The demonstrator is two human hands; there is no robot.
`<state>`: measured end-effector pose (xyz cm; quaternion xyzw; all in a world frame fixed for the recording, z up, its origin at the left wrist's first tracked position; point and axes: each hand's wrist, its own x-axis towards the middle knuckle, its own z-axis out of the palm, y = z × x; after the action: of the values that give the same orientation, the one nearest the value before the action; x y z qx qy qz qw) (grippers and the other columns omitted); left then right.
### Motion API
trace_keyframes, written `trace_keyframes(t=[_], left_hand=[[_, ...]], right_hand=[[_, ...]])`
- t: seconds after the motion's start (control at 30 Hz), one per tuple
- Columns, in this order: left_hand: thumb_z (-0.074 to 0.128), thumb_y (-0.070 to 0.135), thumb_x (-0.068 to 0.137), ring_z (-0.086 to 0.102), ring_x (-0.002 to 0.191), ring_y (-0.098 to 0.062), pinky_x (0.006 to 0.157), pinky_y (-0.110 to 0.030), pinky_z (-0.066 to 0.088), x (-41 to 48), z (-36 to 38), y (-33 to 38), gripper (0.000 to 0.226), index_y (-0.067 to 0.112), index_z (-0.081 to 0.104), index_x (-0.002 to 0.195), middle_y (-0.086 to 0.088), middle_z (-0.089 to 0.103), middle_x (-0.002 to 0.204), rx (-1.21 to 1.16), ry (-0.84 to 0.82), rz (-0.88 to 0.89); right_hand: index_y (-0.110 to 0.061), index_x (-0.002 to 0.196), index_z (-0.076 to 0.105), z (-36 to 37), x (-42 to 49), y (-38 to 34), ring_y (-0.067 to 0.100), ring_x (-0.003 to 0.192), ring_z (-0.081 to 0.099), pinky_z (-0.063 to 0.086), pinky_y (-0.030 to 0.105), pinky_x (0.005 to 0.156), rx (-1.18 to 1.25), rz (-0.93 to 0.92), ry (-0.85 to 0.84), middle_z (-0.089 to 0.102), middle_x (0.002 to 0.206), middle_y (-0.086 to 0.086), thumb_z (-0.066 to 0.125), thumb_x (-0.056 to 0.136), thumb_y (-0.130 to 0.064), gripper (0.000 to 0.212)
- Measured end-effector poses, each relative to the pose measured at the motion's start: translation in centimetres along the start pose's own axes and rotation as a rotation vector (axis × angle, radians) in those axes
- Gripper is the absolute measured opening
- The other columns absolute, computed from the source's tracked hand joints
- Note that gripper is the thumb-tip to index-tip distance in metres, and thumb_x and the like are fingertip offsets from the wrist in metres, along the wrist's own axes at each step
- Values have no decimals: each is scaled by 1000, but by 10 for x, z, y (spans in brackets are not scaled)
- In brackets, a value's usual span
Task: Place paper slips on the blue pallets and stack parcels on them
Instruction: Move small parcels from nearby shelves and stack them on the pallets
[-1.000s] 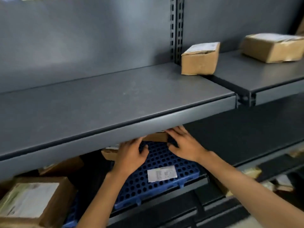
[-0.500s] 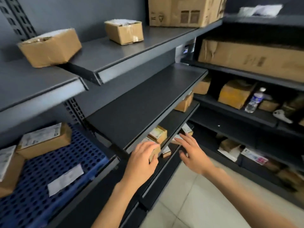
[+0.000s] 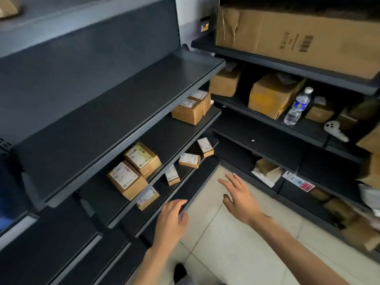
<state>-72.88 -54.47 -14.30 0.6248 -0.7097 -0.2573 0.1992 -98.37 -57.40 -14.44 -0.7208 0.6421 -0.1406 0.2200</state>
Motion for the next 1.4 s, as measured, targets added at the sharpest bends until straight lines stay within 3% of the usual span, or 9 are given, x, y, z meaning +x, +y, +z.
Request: trace_keyframes(t=[0.23,0.43,0.6,0.77,0.93,1.07,1.2,1.3,1.4], left_hand=[[63,26,91,55,118,-17,92,-32,51,59,71,-25,40,23,58,130,5,62,125,155,-5,-248],[73,17,80,64,103,-30,78,-44,57,167,163,-54,41,15,65,120,-7,69,111,184,64,-365],[51,46,90,41,134,-23,107,-50,38,268,240,-62,57,26,41,142,-1,49,144,93,31,-644],[41,62,91,19,145,-30,112,-66,15,362,308,-93,73,22,24,150,-8,27,156,259,-39,-837],[47,73,83,9,147,-36,111,-67,20,443,358,-143,92,27,9,153,-13,11,161,55,150,-967],[54,76,76,4,147,-38,110,-62,26,500,384,-173,105,27,2,154,-13,-5,162,-103,271,-1105],[63,64,77,8,145,-39,105,-58,33,527,404,-182,106,28,-2,152,-12,-16,161,-59,295,-1144],[66,52,77,19,140,-40,101,-55,38,520,400,-171,102,29,2,152,-9,-5,162,-28,338,-1094],[62,54,77,27,136,-38,101,-56,41,480,385,-140,98,32,3,151,-6,5,161,12,326,-1027]], right_hand=[[-31,149,31,-3,101,82,20,151,4,12,37,122,-1,-36,-100,21,162,-1,46,94,-23,58],[-28,148,33,34,220,162,22,150,10,14,39,121,3,-144,-142,26,160,4,49,94,-24,57],[-28,150,30,76,308,224,20,150,12,22,44,120,-8,-123,-133,25,160,1,49,96,-32,58],[-21,150,26,125,408,280,28,134,39,43,42,98,23,44,-121,40,150,7,56,93,-41,68],[-25,151,16,209,492,308,32,132,40,48,48,92,89,1,-132,37,150,10,61,87,-51,82],[-28,153,-2,277,527,304,39,144,16,43,56,99,5,-15,-213,7,160,14,47,83,-72,96],[-25,154,6,311,533,302,42,138,26,50,50,89,-51,-57,-164,1,160,18,54,82,-69,97],[-24,153,13,309,531,305,40,134,30,51,48,87,-56,-89,-175,5,159,18,62,83,-57,91],[-26,153,20,284,504,305,40,133,32,52,49,87,-80,-150,-180,11,159,17,62,81,-59,90]])
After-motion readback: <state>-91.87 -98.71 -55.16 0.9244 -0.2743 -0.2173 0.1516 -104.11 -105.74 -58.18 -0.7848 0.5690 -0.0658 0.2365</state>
